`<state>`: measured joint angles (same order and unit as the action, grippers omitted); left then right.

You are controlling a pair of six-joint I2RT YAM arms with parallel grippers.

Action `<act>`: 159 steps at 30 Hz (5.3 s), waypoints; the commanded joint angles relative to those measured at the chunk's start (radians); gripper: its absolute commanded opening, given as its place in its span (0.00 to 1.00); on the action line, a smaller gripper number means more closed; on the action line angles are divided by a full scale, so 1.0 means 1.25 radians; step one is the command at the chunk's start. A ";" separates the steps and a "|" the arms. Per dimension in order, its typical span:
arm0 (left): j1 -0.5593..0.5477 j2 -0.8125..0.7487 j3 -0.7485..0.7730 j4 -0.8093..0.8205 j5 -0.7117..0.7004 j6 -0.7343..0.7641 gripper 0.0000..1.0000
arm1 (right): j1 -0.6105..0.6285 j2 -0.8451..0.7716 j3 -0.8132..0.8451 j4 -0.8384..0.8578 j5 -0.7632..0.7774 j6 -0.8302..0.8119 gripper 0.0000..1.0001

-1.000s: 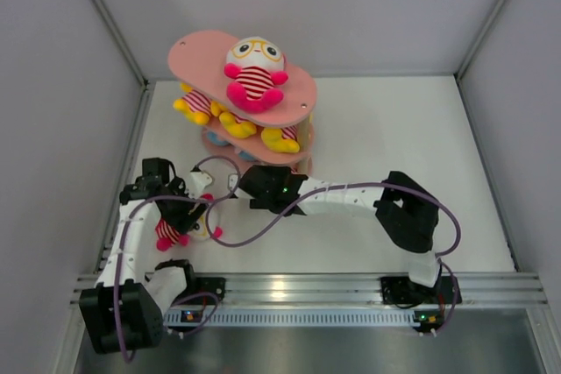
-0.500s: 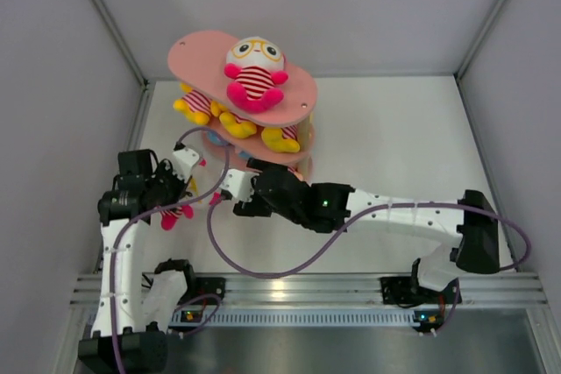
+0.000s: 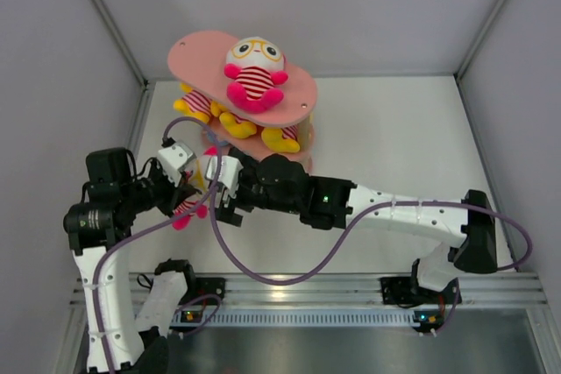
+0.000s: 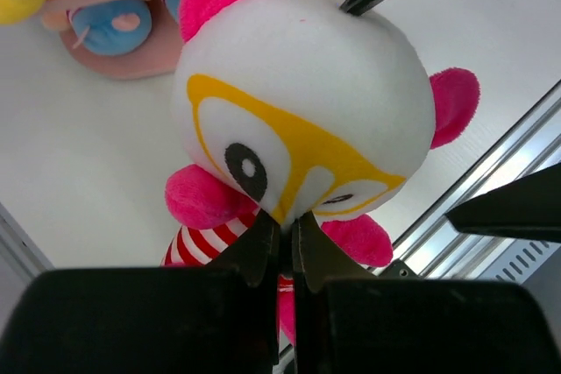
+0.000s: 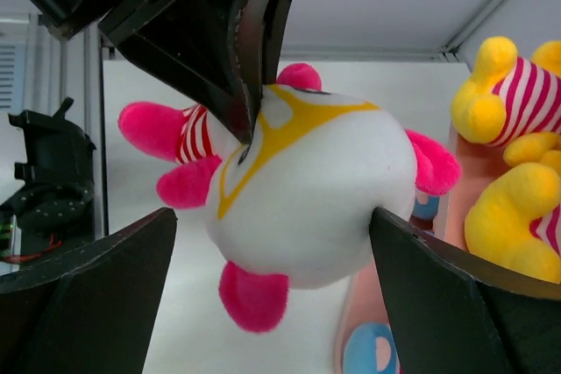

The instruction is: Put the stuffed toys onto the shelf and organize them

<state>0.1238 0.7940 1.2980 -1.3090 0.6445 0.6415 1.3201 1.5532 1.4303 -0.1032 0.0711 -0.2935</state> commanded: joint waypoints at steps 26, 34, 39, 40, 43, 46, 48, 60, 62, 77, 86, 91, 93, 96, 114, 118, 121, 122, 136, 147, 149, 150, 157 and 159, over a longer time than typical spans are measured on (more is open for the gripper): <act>-0.012 0.030 0.359 -0.159 0.038 -0.004 0.98 | -0.058 -0.110 0.315 -0.249 0.009 0.146 0.00; -0.011 0.037 0.389 -0.160 0.092 -0.008 0.98 | -0.080 -0.089 0.370 -0.271 0.004 0.144 0.00; -0.011 0.040 0.386 -0.160 0.099 -0.011 0.98 | -0.085 -0.084 0.385 -0.270 0.025 0.140 0.00; -0.012 0.040 0.385 -0.159 0.119 -0.012 0.98 | -0.089 -0.079 0.392 -0.272 0.031 0.142 0.00; -0.012 0.048 0.397 -0.159 0.160 -0.026 0.98 | -0.095 -0.049 0.433 -0.284 0.068 0.151 0.00; -0.012 0.063 0.437 -0.159 0.202 -0.050 0.98 | -0.096 -0.019 0.477 -0.293 0.070 0.156 0.00; -0.011 0.064 0.444 -0.159 0.208 -0.042 0.98 | -0.096 -0.010 0.495 -0.291 0.066 0.155 0.00; -0.012 0.068 0.407 -0.159 0.156 0.000 0.98 | -0.105 -0.003 0.506 -0.270 0.089 0.206 0.00; -0.011 0.074 0.424 -0.159 0.156 0.001 0.98 | -0.105 0.002 0.507 -0.265 0.105 0.218 0.00; -0.012 0.127 0.595 -0.158 0.208 -0.036 0.98 | -0.109 0.029 0.546 -0.286 0.159 0.229 0.00; -0.012 0.091 0.469 -0.158 -0.006 0.082 0.98 | -0.111 0.001 0.535 -0.286 0.131 0.221 0.00; -0.012 0.090 0.444 -0.144 0.022 0.098 0.99 | -0.111 0.002 0.533 -0.278 0.086 0.223 0.00; -0.011 0.091 0.444 -0.144 0.038 0.105 0.98 | -0.111 0.005 0.533 -0.278 0.060 0.229 0.00; -0.011 0.094 0.437 -0.140 0.042 0.119 0.98 | -0.111 0.008 0.533 -0.279 0.055 0.229 0.00; -0.011 0.131 0.472 0.061 0.108 -0.194 0.00 | -0.137 0.086 0.625 -0.305 -0.009 0.160 0.30; -0.011 0.142 0.467 0.174 0.006 -0.379 0.00 | -0.172 0.140 0.732 -0.300 0.008 0.143 0.87; -0.009 0.164 0.472 0.225 -0.047 -0.442 0.00 | -0.194 0.131 0.722 -0.266 0.035 0.142 0.99; -0.009 0.172 0.474 0.236 -0.063 -0.452 0.00 | -0.202 0.126 0.716 -0.260 0.046 0.142 0.99; -0.009 0.234 0.543 0.334 -0.046 -0.511 0.00 | -0.317 -0.041 0.486 -0.268 -0.001 0.166 0.99; -0.001 0.265 0.645 0.334 -0.005 -0.587 0.00 | -0.449 -0.071 0.339 -0.250 -0.237 0.172 0.92; 0.000 0.275 0.656 0.335 -0.042 -0.586 0.00 | -0.450 -0.077 0.316 -0.235 -0.236 0.169 0.89; -0.001 0.286 0.661 0.334 -0.061 -0.584 0.00 | -0.451 -0.076 0.310 -0.227 -0.237 0.169 0.88; -0.001 0.322 0.587 0.425 -0.260 -0.594 0.00 | -0.455 -0.063 0.287 -0.212 -0.230 0.176 0.79; -0.002 0.345 0.567 0.448 -0.264 -0.598 0.00 | -0.455 -0.062 0.282 -0.206 -0.231 0.182 0.75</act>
<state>0.1173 1.1786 2.0399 -0.8688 0.4042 -0.0784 0.7605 1.4773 1.7927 -0.4271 -0.1940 -0.0689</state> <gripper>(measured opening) 0.082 0.764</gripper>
